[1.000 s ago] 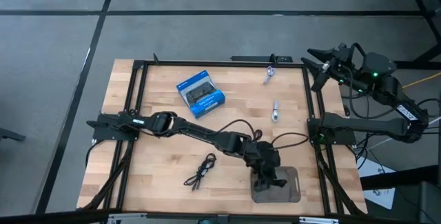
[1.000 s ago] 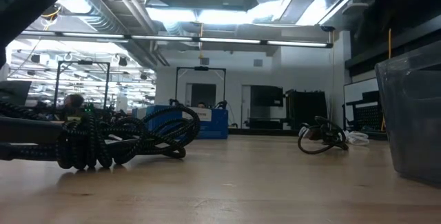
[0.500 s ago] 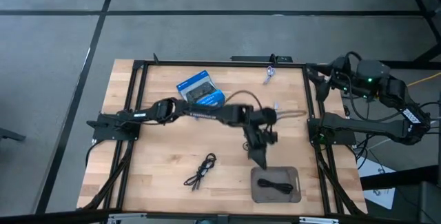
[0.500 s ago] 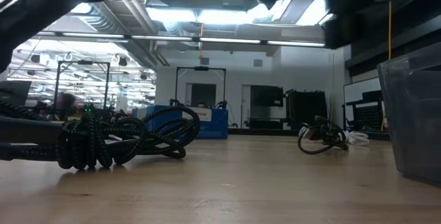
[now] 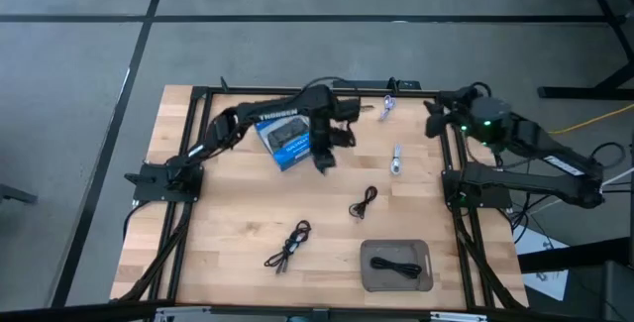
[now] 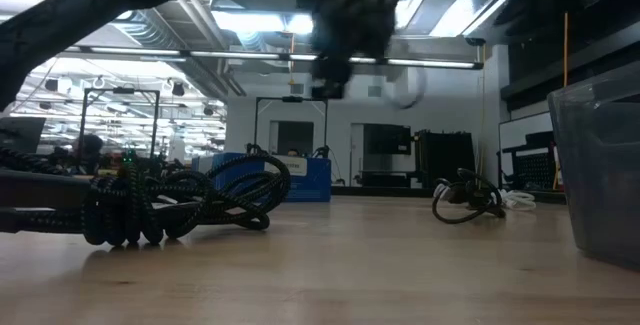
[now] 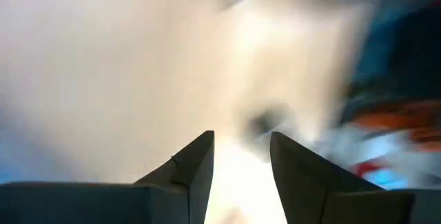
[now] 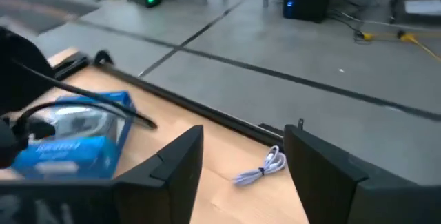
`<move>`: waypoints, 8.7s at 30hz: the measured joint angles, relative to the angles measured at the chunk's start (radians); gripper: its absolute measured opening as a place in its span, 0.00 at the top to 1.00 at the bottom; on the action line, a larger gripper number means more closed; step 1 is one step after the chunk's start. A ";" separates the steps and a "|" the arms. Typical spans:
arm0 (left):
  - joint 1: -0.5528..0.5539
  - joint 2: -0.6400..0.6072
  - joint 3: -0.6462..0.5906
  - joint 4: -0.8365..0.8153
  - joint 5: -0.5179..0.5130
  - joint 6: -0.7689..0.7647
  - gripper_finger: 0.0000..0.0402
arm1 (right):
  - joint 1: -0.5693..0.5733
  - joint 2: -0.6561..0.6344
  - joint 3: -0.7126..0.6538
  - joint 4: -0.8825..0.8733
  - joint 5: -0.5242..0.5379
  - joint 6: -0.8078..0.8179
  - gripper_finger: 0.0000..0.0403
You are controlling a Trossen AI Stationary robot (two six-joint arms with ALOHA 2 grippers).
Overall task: Pick and place USB-C Cables
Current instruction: Put the light violet usb cable into the grey transparent bin
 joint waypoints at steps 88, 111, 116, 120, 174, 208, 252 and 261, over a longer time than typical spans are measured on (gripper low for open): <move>-0.094 -1.280 -1.698 1.293 -0.733 -0.366 0.66 | -0.396 1.404 0.695 -0.389 -0.280 -0.784 0.49; -0.094 -1.266 -1.698 1.289 -0.733 -0.365 0.66 | -0.392 1.446 0.695 -0.414 -0.329 -0.228 0.49; -0.094 -1.223 -1.698 1.290 -0.731 -0.366 0.66 | -0.392 1.447 0.694 -0.431 -0.439 -0.015 0.49; -0.094 -1.182 -1.698 1.292 -0.730 -0.366 0.66 | -0.390 1.447 0.694 -0.434 -0.449 0.140 0.49; -0.166 -1.155 -1.698 1.282 -0.654 -0.374 0.66 | -0.447 1.438 0.504 -0.181 -0.565 0.632 0.68; -0.166 -1.156 -1.698 1.282 -0.681 -0.374 0.66 | 0.067 1.442 0.499 -0.355 -0.450 0.187 0.95; -0.166 -1.156 -1.698 1.290 -0.786 -0.429 0.66 | 1.307 1.193 0.607 -0.613 -0.407 1.151 0.89; -0.166 -1.156 -1.698 1.303 -0.786 -0.432 0.66 | 1.330 1.197 0.608 -0.562 -0.380 0.978 0.62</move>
